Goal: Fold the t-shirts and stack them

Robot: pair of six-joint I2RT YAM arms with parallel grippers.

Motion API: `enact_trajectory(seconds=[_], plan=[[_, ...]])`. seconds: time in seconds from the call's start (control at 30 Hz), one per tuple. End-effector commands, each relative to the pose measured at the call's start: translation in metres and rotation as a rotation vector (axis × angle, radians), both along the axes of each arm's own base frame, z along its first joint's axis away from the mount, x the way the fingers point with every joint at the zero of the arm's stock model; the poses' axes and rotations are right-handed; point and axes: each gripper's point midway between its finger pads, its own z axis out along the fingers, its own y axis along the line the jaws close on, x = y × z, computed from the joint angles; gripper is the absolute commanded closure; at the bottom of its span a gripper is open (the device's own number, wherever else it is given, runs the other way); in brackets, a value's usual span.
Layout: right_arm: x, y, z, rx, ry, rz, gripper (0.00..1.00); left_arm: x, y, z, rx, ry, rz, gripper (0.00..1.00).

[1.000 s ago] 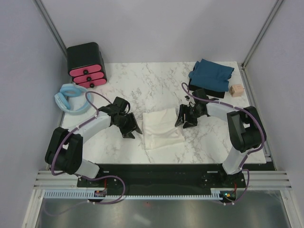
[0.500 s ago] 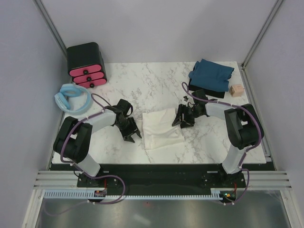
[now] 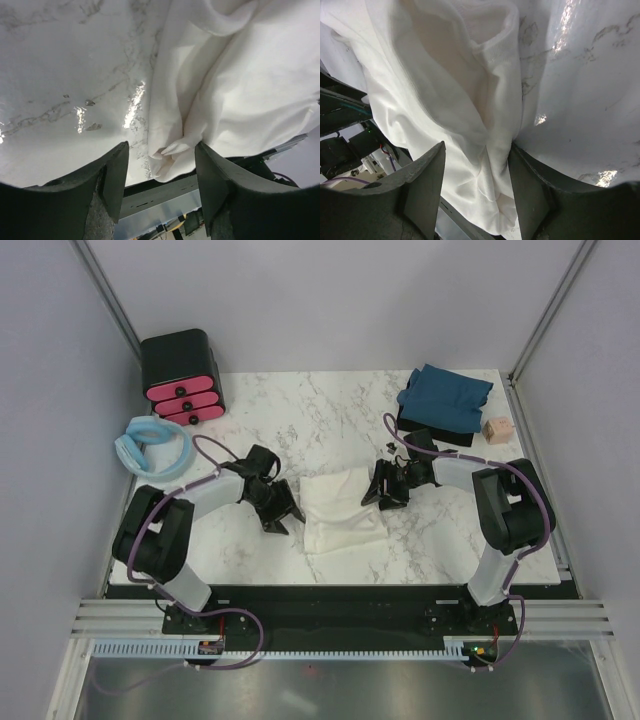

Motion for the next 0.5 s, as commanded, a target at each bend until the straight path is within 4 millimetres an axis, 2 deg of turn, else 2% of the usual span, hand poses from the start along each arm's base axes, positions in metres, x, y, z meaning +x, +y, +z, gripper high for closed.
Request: enact_trajectory(seconds=[0.0,0.07,0.23,0.4,0.47], plan=[[-0.017,-0.014,-0.038,-0.105,0.059,0.005,0.39,0.005,-0.005,0.025,-0.116,-0.102,-0.011,0.36],[-0.018,-0.014,-0.039,-0.105,0.064,0.004,0.39,-0.002,0.004,0.02,-0.12,-0.082,0.013,0.36],[-0.017,-0.013,-0.039,-0.106,0.063,0.001,0.39,-0.013,0.008,0.022,-0.161,-0.09,0.027,0.36],[-0.021,-0.011,-0.039,-0.108,0.074,0.003,0.39,-0.001,-0.012,0.006,-0.288,-0.119,0.017,0.35],[-0.022,-0.011,-0.04,-0.111,0.072,0.006,0.4,0.0,-0.017,0.006,-0.327,-0.12,0.013,0.35]])
